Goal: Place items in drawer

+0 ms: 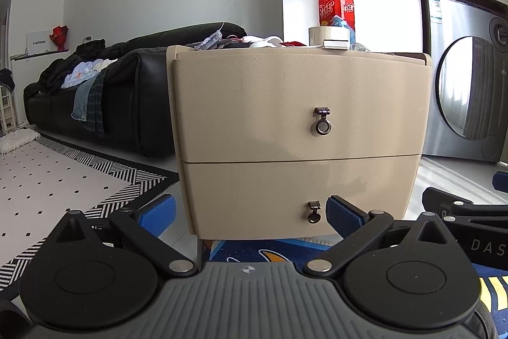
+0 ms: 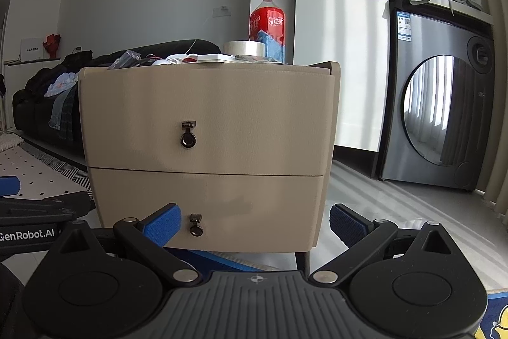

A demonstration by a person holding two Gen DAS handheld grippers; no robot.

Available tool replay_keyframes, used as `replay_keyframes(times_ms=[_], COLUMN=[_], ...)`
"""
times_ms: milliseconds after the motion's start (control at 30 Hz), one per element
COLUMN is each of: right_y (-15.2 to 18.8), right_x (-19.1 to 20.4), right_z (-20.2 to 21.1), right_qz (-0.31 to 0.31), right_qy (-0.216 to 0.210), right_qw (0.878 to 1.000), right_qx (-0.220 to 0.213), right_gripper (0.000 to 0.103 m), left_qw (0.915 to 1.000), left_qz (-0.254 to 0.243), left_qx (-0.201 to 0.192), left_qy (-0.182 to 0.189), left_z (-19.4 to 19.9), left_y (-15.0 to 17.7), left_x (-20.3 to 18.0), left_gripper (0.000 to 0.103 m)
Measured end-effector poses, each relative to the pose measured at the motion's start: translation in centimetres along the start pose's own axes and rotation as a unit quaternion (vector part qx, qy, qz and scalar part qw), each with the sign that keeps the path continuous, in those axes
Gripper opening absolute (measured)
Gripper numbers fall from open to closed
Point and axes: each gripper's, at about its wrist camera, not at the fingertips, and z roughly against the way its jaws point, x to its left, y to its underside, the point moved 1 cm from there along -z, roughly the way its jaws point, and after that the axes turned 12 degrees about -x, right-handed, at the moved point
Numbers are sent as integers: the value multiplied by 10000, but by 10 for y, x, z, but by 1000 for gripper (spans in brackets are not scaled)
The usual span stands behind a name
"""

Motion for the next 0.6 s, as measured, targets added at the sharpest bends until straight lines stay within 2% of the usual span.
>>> replay_keyframes(times_ms=[133, 600], right_y=[1, 2], right_x=[-1, 2], right_z=[-3, -7], right_qz=[5, 17], right_qy=[13, 49], right_qw=[10000, 9999], right_qx=[69, 104], right_gripper=[102, 102], left_qw=[9998, 9998], left_qz=[-143, -40], left_qx=[-111, -190], left_qy=[-34, 83], left_z=[4, 9], left_y=[1, -2], left_x=[-3, 3], left_gripper=[103, 103])
